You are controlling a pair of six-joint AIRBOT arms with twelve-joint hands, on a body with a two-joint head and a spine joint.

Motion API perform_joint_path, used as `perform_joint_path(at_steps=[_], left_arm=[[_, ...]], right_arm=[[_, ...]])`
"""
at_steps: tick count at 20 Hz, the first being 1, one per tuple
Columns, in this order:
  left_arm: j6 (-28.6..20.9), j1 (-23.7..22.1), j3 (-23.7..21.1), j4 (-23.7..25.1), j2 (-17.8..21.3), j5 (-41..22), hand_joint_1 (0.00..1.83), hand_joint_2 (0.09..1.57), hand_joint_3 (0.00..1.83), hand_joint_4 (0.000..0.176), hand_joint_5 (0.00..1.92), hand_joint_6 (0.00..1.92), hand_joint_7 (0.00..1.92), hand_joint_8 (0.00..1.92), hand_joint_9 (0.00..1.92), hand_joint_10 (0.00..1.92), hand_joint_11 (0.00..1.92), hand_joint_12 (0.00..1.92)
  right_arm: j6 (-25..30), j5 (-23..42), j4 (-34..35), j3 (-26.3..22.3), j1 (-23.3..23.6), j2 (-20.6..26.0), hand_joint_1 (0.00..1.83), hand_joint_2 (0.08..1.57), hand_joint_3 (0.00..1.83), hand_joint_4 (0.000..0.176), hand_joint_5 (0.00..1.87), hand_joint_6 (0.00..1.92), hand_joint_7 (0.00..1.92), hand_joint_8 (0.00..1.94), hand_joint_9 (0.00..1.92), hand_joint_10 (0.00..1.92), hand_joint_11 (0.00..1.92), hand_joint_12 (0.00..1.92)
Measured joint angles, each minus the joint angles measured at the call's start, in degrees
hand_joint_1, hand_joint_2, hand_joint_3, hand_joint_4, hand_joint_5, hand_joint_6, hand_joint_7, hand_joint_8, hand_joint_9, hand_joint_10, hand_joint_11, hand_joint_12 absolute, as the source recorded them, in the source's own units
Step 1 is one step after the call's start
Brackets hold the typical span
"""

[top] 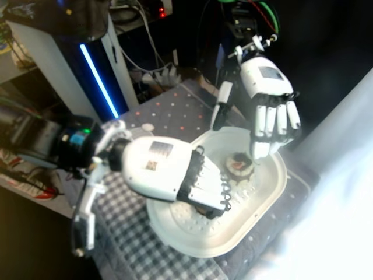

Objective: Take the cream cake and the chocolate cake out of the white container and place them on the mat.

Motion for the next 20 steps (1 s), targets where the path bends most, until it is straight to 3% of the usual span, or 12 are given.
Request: perform_joint_path(at_steps=[2,8,12,20], left_arm=[[-0.07,0.04,-0.22,0.22,0.24,-0.83,0.76,0.87,0.0,0.0,0.35,0.0,0.33,0.0,0.34,0.09,0.0,1.22],[0.46,-1.18,3.3,0.09,-2.21,2.62,0.69,0.86,0.0,0.0,0.35,0.0,0.36,0.0,0.4,0.07,0.0,1.36],[1.64,-1.16,4.44,-0.81,-4.17,6.05,0.73,0.86,0.0,0.0,0.35,0.0,0.39,0.01,0.44,0.08,0.0,1.38],[3.15,-0.66,8.13,-3.82,-7.21,9.86,0.86,0.86,0.0,0.0,0.37,0.0,0.42,0.0,0.45,0.07,0.0,1.3]], right_arm=[[0.0,1.05,0.04,-0.28,0.11,0.48,0.89,0.73,0.0,0.0,0.48,0.0,0.57,0.01,0.54,0.13,0.09,1.32],[0.0,0.44,0.35,2.29,0.11,-1.57,0.85,0.74,0.0,0.0,0.48,0.0,0.59,0.01,0.6,0.09,0.16,1.29],[0.02,-2.1,0.81,3.87,0.11,-3.28,0.82,0.75,0.0,0.0,0.43,0.0,0.52,0.0,0.55,0.05,0.14,1.24],[-0.59,-5.6,2.78,7.06,0.11,-6.03,0.88,0.77,0.0,0.0,0.45,0.0,0.47,0.0,0.5,0.0,0.02,1.38]])
